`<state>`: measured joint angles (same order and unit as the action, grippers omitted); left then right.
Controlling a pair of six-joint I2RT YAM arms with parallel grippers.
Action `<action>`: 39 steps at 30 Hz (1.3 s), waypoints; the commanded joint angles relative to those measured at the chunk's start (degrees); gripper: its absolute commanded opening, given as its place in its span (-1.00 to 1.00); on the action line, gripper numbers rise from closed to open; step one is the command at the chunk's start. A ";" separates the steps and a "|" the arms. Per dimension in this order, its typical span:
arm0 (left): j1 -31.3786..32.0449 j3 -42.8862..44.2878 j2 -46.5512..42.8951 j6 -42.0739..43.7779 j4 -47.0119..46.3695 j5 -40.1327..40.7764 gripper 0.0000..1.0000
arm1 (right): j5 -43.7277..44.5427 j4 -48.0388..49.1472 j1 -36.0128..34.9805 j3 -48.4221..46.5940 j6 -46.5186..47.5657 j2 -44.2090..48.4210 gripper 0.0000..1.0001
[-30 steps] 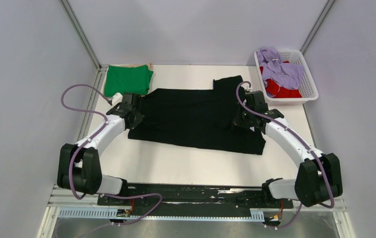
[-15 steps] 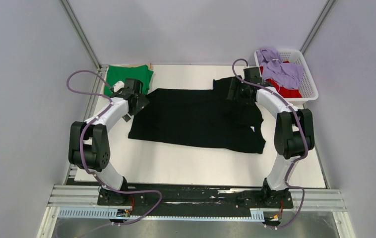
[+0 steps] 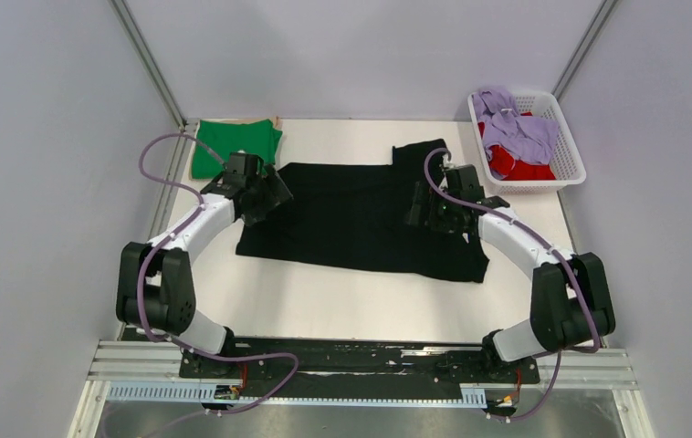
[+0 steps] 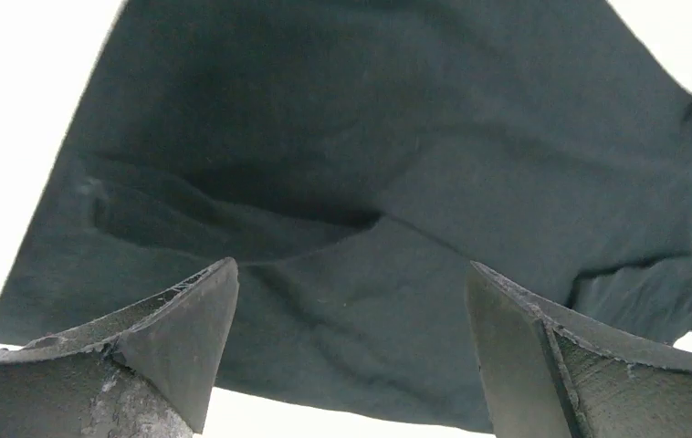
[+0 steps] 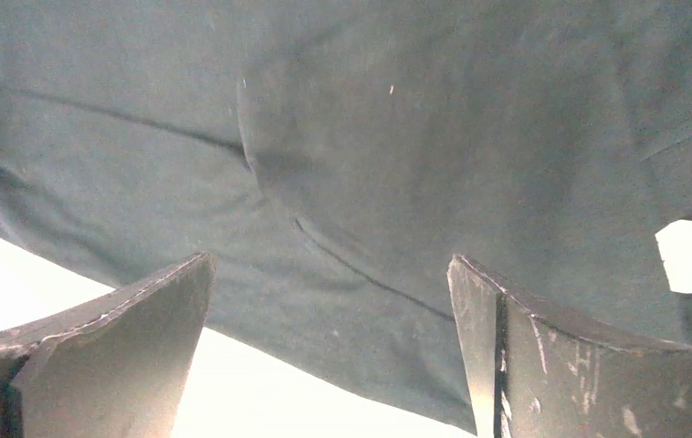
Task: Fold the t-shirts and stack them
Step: Fold the flattened tshirt in 1/3 of the way
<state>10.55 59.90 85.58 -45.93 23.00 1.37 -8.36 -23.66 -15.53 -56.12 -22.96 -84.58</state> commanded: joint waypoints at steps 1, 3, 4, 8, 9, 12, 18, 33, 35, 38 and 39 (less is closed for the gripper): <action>1.80 -1.82 4.33 2.20 -5.20 -8.24 1.00 | -4.33 8.55 -0.62 4.16 -3.57 0.00 1.00; 1.84 -2.27 7.02 3.02 -8.96 -6.95 1.00 | -3.47 9.22 -0.56 3.18 -3.66 -2.37 1.00; 1.80 -2.56 8.85 3.39 -10.40 -6.05 1.00 | -3.12 9.23 -0.55 2.48 -3.54 -3.86 1.00; 0.06 1.97 15.81 4.37 -10.02 -5.38 1.00 | -1.59 9.09 -0.56 0.98 -3.45 -8.32 1.00; -0.22 3.05 17.13 4.21 -9.79 -4.83 1.00 | -0.94 9.07 -0.62 1.00 -3.49 -8.98 1.00; -0.43 4.55 18.28 4.27 -8.97 -3.54 1.00 | 0.97 8.73 -0.60 1.20 -3.55 -10.67 1.00; -0.44 9.59 19.09 5.48 -4.39 1.69 1.00 | 1.97 8.25 -0.56 1.41 -3.76 -12.30 1.00; 1.10 12.18 12.51 13.04 -2.98 -6.62 1.00 | 3.47 7.49 -0.62 4.05 -3.41 -13.42 1.00; 2.73 8.41 10.44 12.73 -3.60 -8.71 1.00 | 3.59 7.49 -0.63 4.30 -3.48 -13.52 1.00; 4.30 2.39 8.70 11.56 -5.18 -9.39 1.00 | 3.70 7.48 -0.56 4.35 -3.63 -13.58 1.00; 4.44 1.35 8.71 11.34 -6.73 -9.64 1.00 | 3.66 7.49 -0.57 4.35 -3.71 -13.66 1.00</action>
<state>13.23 66.04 97.17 -34.79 20.56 -3.70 -7.14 -16.29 -16.32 -53.78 -26.11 -95.48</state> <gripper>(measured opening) 0.997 0.998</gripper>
